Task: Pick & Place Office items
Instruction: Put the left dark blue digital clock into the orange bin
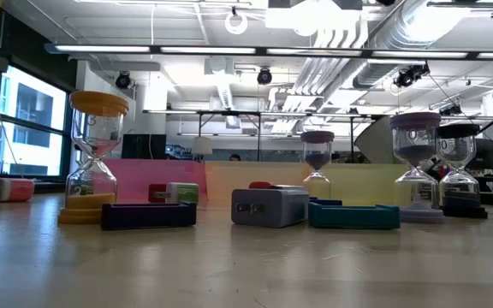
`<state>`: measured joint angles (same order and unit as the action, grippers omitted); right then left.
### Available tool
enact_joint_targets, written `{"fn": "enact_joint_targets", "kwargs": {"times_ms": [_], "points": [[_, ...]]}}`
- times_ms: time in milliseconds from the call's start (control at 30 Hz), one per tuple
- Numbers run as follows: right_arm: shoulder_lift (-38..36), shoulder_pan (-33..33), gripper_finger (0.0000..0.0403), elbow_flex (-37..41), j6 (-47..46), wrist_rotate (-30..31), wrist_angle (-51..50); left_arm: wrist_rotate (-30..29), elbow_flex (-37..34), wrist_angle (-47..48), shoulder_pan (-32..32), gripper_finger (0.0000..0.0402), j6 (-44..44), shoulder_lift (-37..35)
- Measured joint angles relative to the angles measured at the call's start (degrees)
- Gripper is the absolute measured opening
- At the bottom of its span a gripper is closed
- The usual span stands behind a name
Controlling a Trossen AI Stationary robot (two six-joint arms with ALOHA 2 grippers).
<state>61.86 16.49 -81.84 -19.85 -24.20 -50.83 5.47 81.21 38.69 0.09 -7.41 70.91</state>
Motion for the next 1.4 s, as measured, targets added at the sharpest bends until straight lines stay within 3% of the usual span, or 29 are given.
{"fn": "enact_joint_targets", "kwargs": {"times_ms": [167, 467, 667, 867, 1200, 1400], "points": [[-0.60, -8.59, 0.0376, 0.00, -3.01, 6.70, 0.00, -0.99, 0.00, 9.09, -3.54, 0.0322, -5.11, 0.00], [2.28, -18.93, 0.0376, -0.02, -3.08, 15.38, 0.04, -1.57, 0.00, 13.25, -17.34, 0.0322, -10.90, -0.15], [5.22, -22.72, 0.0376, -0.02, -4.34, 15.33, -0.28, -2.89, 0.00, 22.42, -24.44, 0.0322, -27.39, 0.73], [7.97, -25.63, 0.0371, -0.02, -4.56, 15.31, -0.39, -2.90, -0.04, 25.59, -30.56, 0.0322, -40.85, 4.04], [9.84, -28.28, 0.0341, 0.00, -4.59, 15.64, -0.37, -2.62, -0.07, 15.47, -36.24, 0.0322, -46.57, 11.10], [9.82, -28.92, 0.0325, 0.00, -4.73, 21.56, -0.39, -2.67, -0.09, 12.15, -36.97, 0.0322, -54.62, 12.51]]}}
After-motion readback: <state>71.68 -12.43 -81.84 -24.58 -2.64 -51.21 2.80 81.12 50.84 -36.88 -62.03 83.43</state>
